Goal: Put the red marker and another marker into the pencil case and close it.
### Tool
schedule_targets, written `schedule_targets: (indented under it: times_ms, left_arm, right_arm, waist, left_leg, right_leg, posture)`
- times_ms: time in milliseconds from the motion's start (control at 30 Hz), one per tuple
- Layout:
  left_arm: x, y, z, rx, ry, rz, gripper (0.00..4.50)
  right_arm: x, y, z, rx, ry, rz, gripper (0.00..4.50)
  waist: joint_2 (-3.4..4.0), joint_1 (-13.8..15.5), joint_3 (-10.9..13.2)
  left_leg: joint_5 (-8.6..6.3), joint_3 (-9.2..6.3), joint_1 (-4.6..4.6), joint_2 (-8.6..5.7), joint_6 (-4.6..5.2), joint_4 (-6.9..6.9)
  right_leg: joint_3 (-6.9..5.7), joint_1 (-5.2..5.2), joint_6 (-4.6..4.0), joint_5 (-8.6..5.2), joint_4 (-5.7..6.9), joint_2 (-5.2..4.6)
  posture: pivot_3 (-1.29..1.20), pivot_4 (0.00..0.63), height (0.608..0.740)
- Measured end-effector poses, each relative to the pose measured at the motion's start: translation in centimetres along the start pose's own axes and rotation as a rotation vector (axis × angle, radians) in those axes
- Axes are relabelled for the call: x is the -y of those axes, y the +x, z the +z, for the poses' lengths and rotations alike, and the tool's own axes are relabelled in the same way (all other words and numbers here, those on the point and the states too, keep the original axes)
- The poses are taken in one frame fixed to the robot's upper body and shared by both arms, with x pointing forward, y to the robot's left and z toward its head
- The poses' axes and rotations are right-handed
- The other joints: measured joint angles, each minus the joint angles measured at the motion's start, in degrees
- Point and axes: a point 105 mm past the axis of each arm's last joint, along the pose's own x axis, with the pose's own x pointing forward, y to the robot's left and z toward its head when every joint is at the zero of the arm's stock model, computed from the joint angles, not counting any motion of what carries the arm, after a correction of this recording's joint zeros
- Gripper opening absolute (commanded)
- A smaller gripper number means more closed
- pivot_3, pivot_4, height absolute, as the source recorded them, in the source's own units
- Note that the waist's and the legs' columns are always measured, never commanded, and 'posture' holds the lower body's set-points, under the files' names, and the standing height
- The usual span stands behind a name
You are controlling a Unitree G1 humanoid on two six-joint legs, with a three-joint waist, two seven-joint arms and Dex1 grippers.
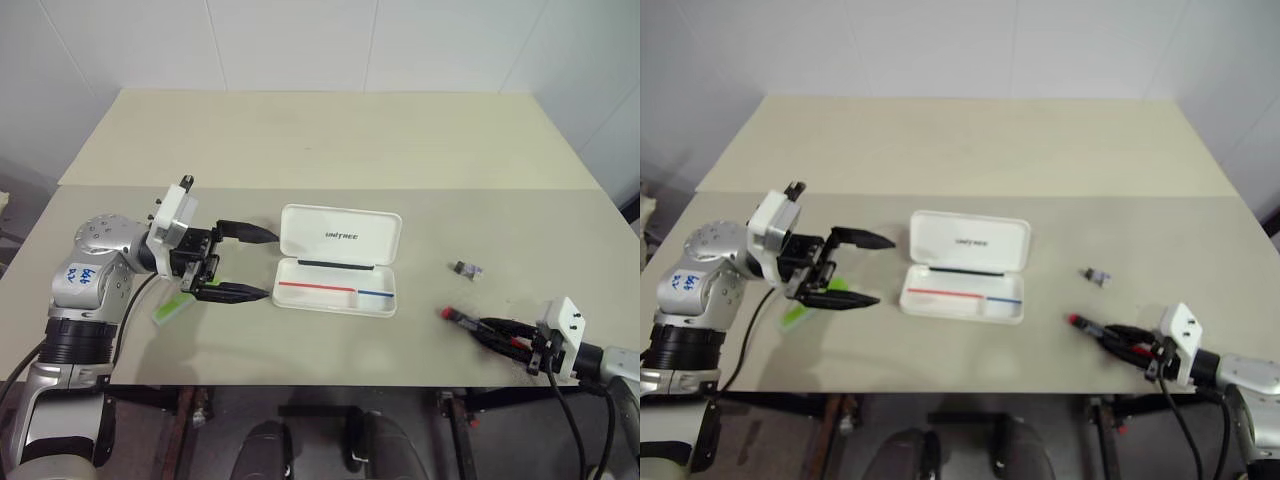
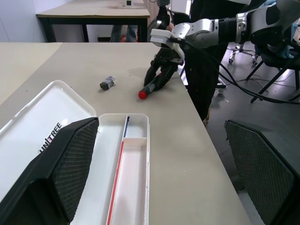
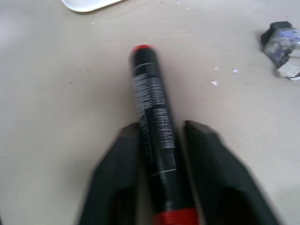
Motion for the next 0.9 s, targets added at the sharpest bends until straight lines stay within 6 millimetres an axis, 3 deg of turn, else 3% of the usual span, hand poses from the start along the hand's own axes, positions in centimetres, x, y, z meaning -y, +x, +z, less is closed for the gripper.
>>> schedule_targets:
  times_ms: [233,400,567,900]
  left_arm:
    - [0.0,-0.1,-0.3,-0.008,0.019,0.019,4.50]
    - [-0.1,-0.5,-1.2,-0.039,0.032,0.050,4.50]
    - [-0.5,-1.5,-2.8,-0.076,0.035,0.105,4.50]
    - [-0.3,-2.3,-3.5,-0.083,0.039,0.162,4.50]
  right_arm:
    - [-0.6,0.8,1.0,0.008,-0.041,0.027,0.61]
    - [-0.3,2.8,6.8,0.129,-0.226,0.069,0.61]
    - [-1.6,6.9,11.6,0.234,-0.301,0.168,0.61]
    - [-6.2,13.8,15.1,0.260,-0.297,0.459,0.61]
  waist:
    - [0.01,-0.1,0.0]
    - [0.04,-0.9,0.0]
    - [0.04,-1.3,0.0]
    - [0.04,-1.6,0.0]
  left_leg:
    - [0.01,0.04,0.02,0.05,0.00,0.01]
    - [0.05,0.10,0.03,0.08,0.02,0.04]
    - [0.04,0.09,0.00,0.18,-0.01,0.02]
    - [-0.09,0.06,-0.05,0.14,0.04,0.06]
  right_leg:
    - [0.05,-0.01,0.00,0.00,0.01,-0.02]
    - [0.10,-0.02,0.01,0.01,0.02,-0.03]
    - [0.08,-0.10,-0.07,-0.02,0.09,-0.06]
    - [-0.09,-0.15,-0.07,-0.03,0.25,-0.07]
  posture:
    - [0.00,0.150,0.740]
    - [0.00,0.150,0.740]
    - [0.00,0.150,0.740]
    - [0.00,0.150,0.740]
